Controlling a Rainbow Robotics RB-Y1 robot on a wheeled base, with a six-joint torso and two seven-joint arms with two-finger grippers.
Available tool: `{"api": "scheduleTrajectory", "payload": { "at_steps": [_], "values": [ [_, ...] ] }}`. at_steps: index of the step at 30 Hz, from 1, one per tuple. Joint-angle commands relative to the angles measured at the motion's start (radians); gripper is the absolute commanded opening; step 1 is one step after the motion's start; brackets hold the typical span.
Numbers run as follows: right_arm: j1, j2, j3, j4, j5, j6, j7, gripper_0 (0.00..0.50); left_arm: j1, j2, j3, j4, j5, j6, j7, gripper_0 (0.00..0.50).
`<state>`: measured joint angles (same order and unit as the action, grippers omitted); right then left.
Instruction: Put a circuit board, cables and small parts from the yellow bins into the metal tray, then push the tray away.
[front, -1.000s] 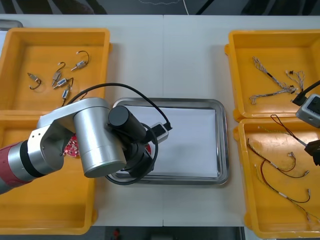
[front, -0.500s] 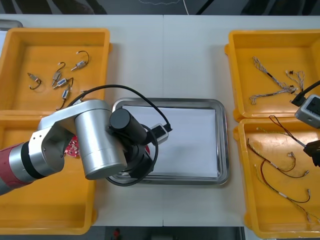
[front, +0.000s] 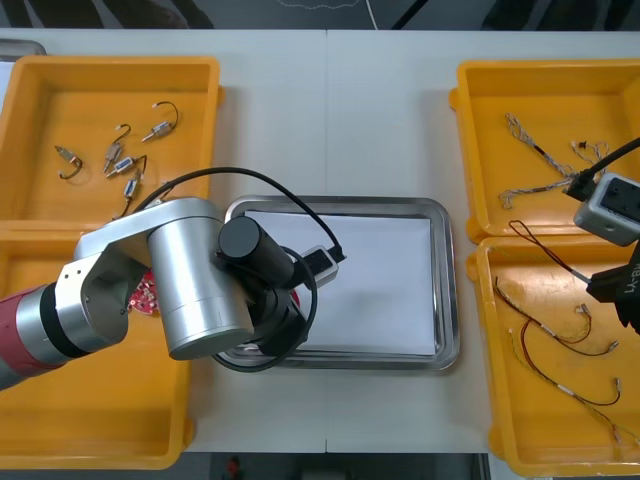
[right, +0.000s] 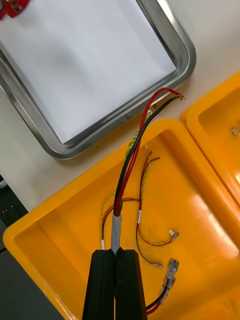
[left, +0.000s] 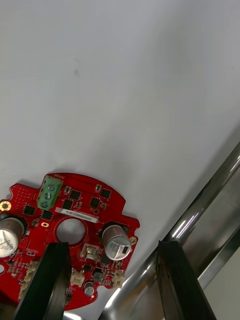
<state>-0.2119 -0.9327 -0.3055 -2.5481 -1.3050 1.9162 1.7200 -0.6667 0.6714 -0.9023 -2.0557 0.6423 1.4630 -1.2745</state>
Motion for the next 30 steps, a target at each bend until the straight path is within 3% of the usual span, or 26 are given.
{"api": "scheduleTrajectory", "payload": {
  "at_steps": [1, 10, 21, 30],
  "values": [
    [-0.110, -0.037, 0.092, -0.023, -0.023, 0.004, -0.002, 0.000, -0.047, -0.033, 0.095, -0.083, 0.016, 0.086, 0.136, 0.500],
    [-0.267, -0.021, 0.307, -0.023, 0.023, 0.004, -0.002, 0.000, -0.045, -0.022, 0.249, -0.153, 0.111, 0.231, 0.129, 0.500],
    [-0.440, 0.078, 0.582, 0.011, 0.164, 0.004, -0.016, 0.000, -0.044, 0.033, 0.447, -0.215, 0.251, 0.389, 0.104, 0.500],
    [-0.508, 0.158, 0.749, 0.078, 0.283, -0.023, -0.016, 0.000, -0.041, 0.080, 0.600, -0.216, 0.353, 0.457, 0.023, 0.500]
  ]
}}
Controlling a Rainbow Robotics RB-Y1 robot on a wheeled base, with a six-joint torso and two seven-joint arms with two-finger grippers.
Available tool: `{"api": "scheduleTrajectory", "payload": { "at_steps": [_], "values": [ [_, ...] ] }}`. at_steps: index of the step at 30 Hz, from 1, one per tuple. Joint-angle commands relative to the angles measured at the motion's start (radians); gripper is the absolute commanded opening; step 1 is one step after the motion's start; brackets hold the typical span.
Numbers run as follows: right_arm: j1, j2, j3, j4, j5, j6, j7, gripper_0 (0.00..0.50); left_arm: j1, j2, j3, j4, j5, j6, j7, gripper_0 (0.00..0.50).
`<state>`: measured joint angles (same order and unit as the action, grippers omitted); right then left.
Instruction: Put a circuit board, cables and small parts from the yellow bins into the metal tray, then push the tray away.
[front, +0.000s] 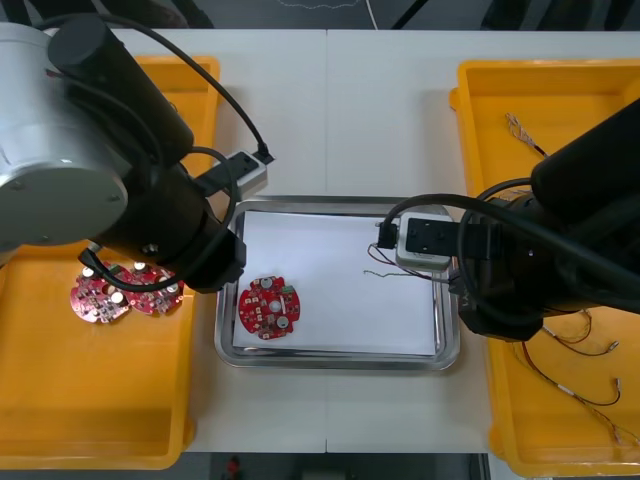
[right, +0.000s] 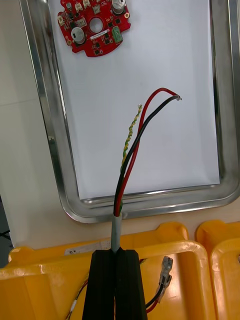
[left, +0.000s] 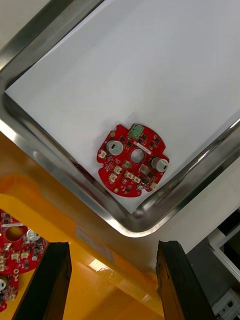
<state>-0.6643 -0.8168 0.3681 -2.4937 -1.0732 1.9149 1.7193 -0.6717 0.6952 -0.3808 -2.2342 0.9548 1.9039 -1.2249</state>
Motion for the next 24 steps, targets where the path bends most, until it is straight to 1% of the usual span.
{"api": "scheduleTrajectory", "payload": {
  "at_steps": [1, 6, 10, 13, 21, 24],
  "values": [
    [-0.060, 0.047, 0.086, 0.029, 0.062, -0.027, -0.014, 0.000, -0.034, 0.063, 0.088, -0.038, 0.047, 0.016, -0.038, 0.500],
    [-0.078, 0.064, 0.181, 0.084, 0.137, -0.091, -0.010, 0.000, 0.009, 0.116, 0.172, -0.038, 0.096, 0.016, -0.114, 0.500],
    [-0.080, 0.074, 0.249, 0.133, 0.199, -0.149, -0.004, 0.000, 0.050, 0.150, 0.224, -0.038, 0.104, 0.016, -0.168, 0.500],
    [-0.080, 0.082, 0.287, 0.165, 0.230, -0.178, -0.001, 0.000, 0.073, 0.164, 0.261, -0.032, 0.104, 0.016, -0.177, 0.500],
    [-0.077, 0.076, 0.400, 0.231, 0.295, -0.263, -0.001, 0.000, 0.084, 0.167, 0.341, 0.053, 0.101, 0.016, -0.197, 0.500],
    [-0.071, 0.076, 0.440, 0.265, 0.311, -0.313, -0.003, 0.000, 0.083, 0.167, 0.352, 0.088, 0.079, 0.016, -0.208, 0.500]
  ]
}}
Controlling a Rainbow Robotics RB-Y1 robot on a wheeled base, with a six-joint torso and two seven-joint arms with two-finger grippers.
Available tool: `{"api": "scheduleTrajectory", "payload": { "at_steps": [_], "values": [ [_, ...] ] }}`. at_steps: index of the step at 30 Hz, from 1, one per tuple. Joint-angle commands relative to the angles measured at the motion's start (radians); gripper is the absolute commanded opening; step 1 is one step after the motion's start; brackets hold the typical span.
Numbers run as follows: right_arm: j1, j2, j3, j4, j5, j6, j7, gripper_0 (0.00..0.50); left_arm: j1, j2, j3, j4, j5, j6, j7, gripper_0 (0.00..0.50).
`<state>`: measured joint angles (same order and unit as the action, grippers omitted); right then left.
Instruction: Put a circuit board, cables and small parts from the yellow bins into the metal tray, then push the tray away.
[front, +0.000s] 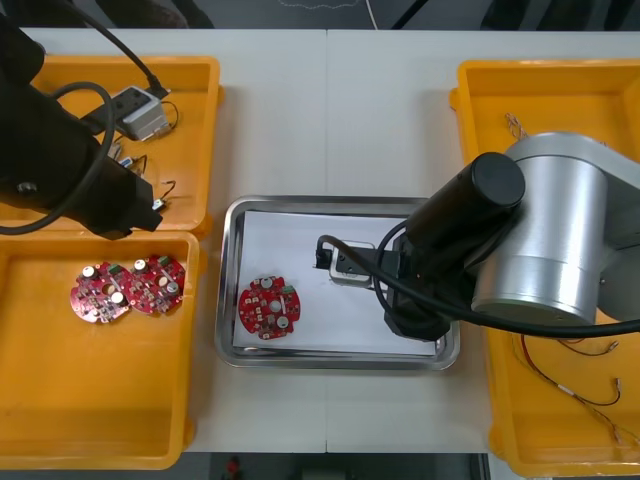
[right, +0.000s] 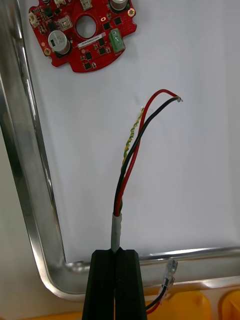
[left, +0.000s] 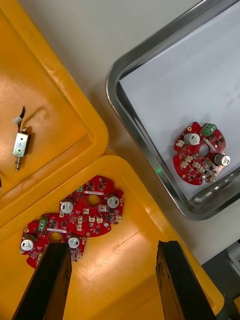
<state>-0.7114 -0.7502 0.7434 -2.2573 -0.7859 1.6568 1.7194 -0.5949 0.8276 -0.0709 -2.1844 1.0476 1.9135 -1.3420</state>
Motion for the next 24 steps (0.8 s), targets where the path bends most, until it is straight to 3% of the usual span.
{"api": "scheduleTrajectory", "payload": {
  "at_steps": [1, 10, 24],
  "values": [
    [-0.022, 0.009, 0.085, 0.045, 0.031, -0.075, -0.003, 0.000, 0.006, 0.035, 0.042, 0.051, -0.026, 0.006, -0.092, 0.500],
    [-0.014, 0.009, 0.212, 0.125, 0.132, -0.190, -0.011, 0.000, -0.005, 0.035, 0.043, 0.153, -0.083, -0.076, -0.098, 0.500],
    [0.000, 0.011, 0.257, 0.197, 0.123, -0.229, -0.021, 0.000, -0.062, 0.035, 0.062, 0.304, -0.162, -0.100, -0.072, 0.500]
  ]
}}
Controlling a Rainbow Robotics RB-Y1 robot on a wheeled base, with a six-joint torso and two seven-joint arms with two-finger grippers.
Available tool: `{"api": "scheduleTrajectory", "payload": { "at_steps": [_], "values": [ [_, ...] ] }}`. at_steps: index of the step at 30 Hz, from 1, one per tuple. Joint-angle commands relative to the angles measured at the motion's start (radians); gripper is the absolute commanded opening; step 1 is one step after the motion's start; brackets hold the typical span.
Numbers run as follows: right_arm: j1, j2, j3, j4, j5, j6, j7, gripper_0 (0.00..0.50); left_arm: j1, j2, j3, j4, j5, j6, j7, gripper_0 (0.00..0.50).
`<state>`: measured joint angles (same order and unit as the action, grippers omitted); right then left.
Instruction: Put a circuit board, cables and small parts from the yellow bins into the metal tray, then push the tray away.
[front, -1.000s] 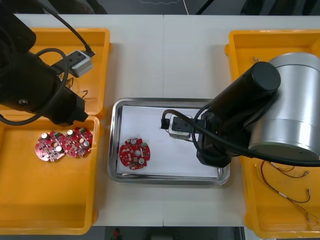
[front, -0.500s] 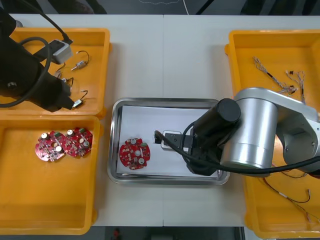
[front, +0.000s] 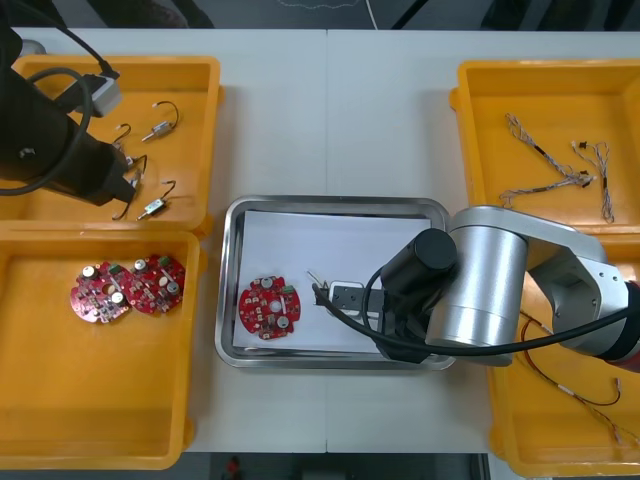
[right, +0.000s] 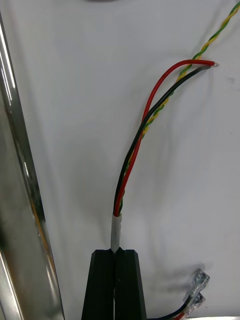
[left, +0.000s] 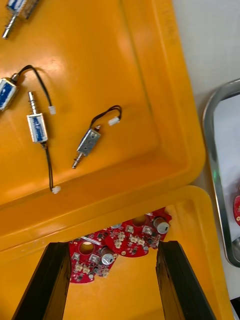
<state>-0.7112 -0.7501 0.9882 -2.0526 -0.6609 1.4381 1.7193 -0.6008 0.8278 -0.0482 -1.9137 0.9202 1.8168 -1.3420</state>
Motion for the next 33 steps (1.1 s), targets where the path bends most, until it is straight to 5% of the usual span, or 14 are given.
{"api": "scheduleTrajectory", "payload": {
  "at_steps": [1, 4, 5, 6, 7, 8, 10, 27, 33],
  "values": [
    [-0.001, 0.011, 0.012, -0.009, -0.005, -0.008, -0.021, 0.000, -0.060, 0.034, 0.041, 0.045, -0.046, -0.004, -0.071, 0.500],
    [-0.001, 0.011, 0.012, -0.009, -0.014, -0.008, -0.026, 0.000, -0.076, 0.033, 0.041, 0.081, -0.058, -0.007, -0.062, 0.500],
    [0.001, 0.011, 0.012, -0.009, -0.023, -0.007, -0.029, 0.040, -0.083, 0.033, 0.042, 0.098, -0.063, -0.007, -0.059, 0.500],
    [0.001, 0.011, 0.012, -0.009, -0.026, -0.007, -0.030, 0.184, -0.093, 0.033, 0.044, 0.113, -0.066, -0.007, -0.055, 0.500],
    [0.001, 0.011, 0.012, -0.009, -0.028, -0.005, -0.033, 0.252, -0.097, 0.033, 0.047, 0.124, -0.067, -0.007, -0.052, 0.500],
    [-0.001, 0.011, 0.012, -0.009, -0.032, -0.004, -0.037, 0.420, -0.113, 0.033, 0.048, 0.144, -0.067, -0.008, -0.049, 0.500],
    [-0.001, 0.011, 0.010, -0.008, -0.034, -0.004, -0.044, 0.500, -0.136, 0.033, 0.050, 0.177, -0.070, -0.008, -0.045, 0.500],
    [0.001, 0.029, -0.065, -0.034, -0.032, 0.028, -0.055, 0.500, -0.244, 0.031, 0.067, 0.470, -0.118, -0.136, -0.011, 0.500],
    [0.001, 0.058, -0.146, -0.087, -0.031, 0.122, -0.060, 0.500, -0.295, 0.033, 0.088, 0.561, -0.139, -0.151, 0.023, 0.500]
  ]
}}
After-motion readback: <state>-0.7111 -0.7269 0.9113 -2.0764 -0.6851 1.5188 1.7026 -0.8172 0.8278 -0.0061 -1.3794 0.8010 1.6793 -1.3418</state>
